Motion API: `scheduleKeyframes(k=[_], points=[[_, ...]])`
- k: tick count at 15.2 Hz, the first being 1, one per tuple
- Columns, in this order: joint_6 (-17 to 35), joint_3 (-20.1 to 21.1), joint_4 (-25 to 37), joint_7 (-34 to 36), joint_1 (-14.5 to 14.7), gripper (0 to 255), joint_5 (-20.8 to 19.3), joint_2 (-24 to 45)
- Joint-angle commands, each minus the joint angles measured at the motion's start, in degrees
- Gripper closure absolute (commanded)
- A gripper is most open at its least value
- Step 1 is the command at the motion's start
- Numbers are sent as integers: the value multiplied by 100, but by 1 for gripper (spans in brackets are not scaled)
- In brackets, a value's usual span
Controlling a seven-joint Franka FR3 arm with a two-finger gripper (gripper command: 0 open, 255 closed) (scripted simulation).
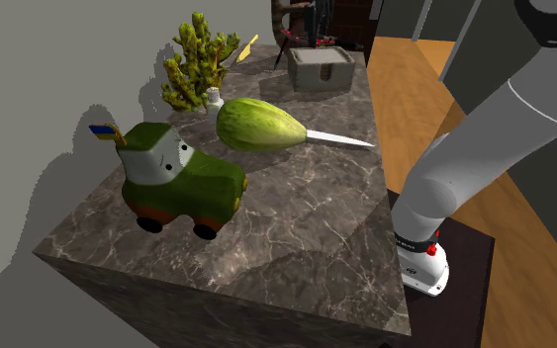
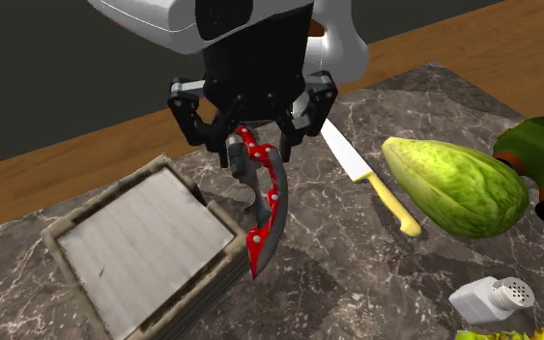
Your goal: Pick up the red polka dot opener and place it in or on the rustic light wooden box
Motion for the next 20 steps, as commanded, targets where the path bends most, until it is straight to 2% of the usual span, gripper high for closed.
scheduleKeyframes(k=[1,10,20], points=[[33,-165,258,-244,-65,255,6,274],[-117,-895,2095,-1467,-521,255,400,1941],[711,-865,1063,-1379,-502,255,326,1727]])
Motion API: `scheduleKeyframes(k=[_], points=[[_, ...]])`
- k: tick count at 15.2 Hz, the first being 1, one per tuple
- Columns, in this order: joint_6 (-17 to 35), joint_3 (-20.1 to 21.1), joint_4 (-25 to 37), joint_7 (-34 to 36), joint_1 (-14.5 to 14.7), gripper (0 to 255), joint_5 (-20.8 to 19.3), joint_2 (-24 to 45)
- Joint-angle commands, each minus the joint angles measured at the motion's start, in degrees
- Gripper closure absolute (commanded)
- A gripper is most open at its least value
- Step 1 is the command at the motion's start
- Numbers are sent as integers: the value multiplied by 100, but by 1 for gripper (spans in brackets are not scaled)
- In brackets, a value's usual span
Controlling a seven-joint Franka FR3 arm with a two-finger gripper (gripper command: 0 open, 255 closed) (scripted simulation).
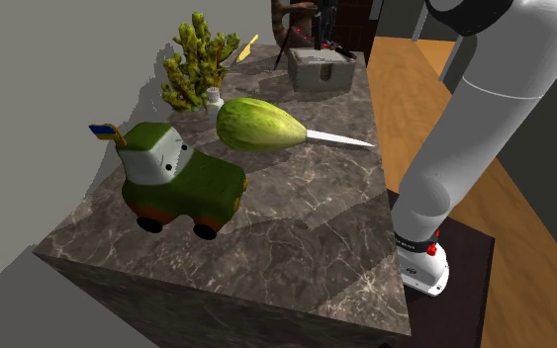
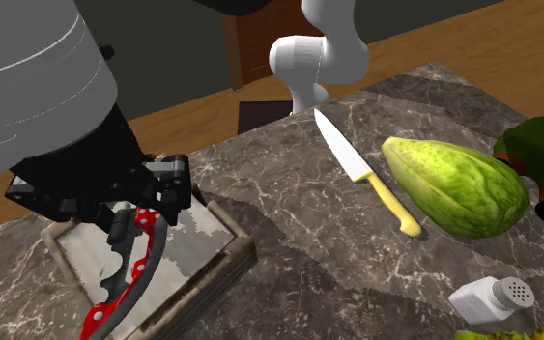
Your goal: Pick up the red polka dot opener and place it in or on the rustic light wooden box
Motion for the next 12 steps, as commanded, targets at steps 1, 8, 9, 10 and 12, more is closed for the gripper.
scheduleKeyframes(k=[1,8,9,10,12], points=[[169,3,-192,16,3,255,-10,-27],[400,5,-449,33,5,255,-21,-54],[400,5,-449,33,5,255,-21,-54],[400,5,-449,33,5,255,-21,-54],[400,5,-449,33,5,0,-21,-54]])
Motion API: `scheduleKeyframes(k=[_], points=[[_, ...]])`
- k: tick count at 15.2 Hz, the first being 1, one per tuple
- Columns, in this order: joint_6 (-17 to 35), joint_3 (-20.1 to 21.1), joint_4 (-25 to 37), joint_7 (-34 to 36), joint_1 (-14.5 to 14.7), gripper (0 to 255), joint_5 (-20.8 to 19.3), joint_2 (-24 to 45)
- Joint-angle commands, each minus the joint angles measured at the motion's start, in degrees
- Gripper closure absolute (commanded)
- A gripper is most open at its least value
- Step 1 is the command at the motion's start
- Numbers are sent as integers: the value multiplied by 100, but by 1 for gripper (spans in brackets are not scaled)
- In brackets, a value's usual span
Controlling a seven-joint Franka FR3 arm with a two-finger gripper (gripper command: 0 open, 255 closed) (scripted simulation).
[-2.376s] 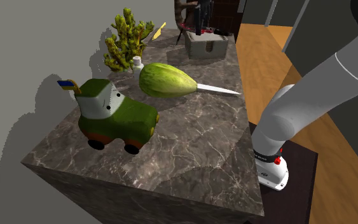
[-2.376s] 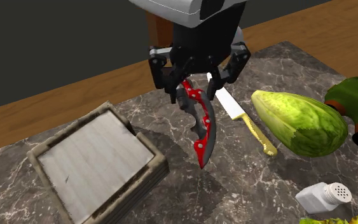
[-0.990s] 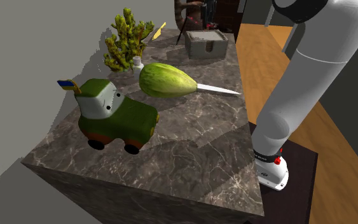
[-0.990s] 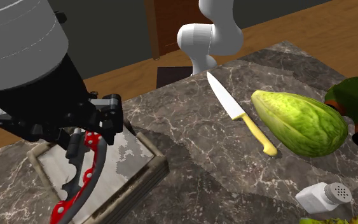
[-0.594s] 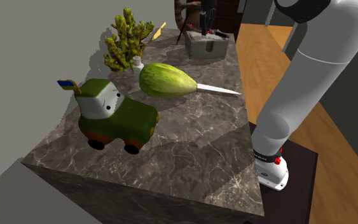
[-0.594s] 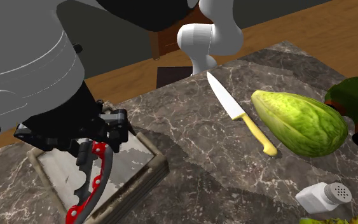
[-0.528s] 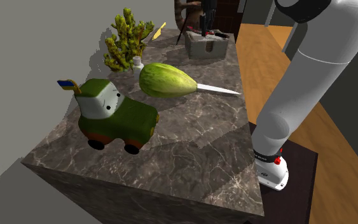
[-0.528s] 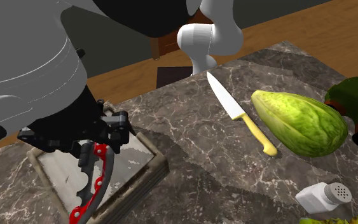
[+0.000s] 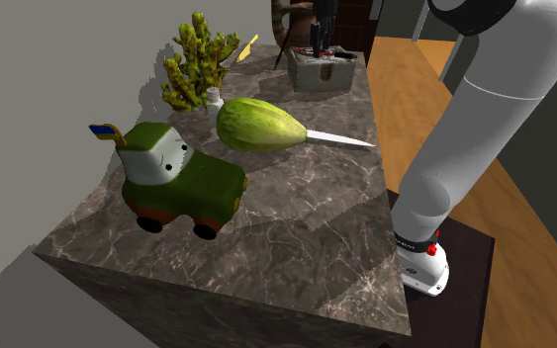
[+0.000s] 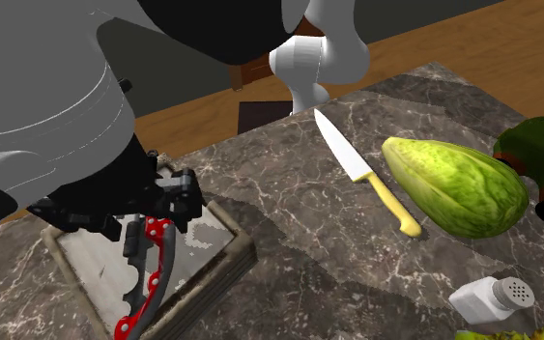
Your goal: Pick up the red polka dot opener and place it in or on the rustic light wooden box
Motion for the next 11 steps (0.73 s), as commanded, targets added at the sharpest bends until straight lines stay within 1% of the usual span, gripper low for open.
scheduleKeyframes(k=[1,5,9,11], points=[[1,0,0,0,0,0,0,0],[0,0,0,0,0,0,0,0],[-759,3,876,-37,3,0,45,123],[-759,3,875,-37,3,0,45,122]])
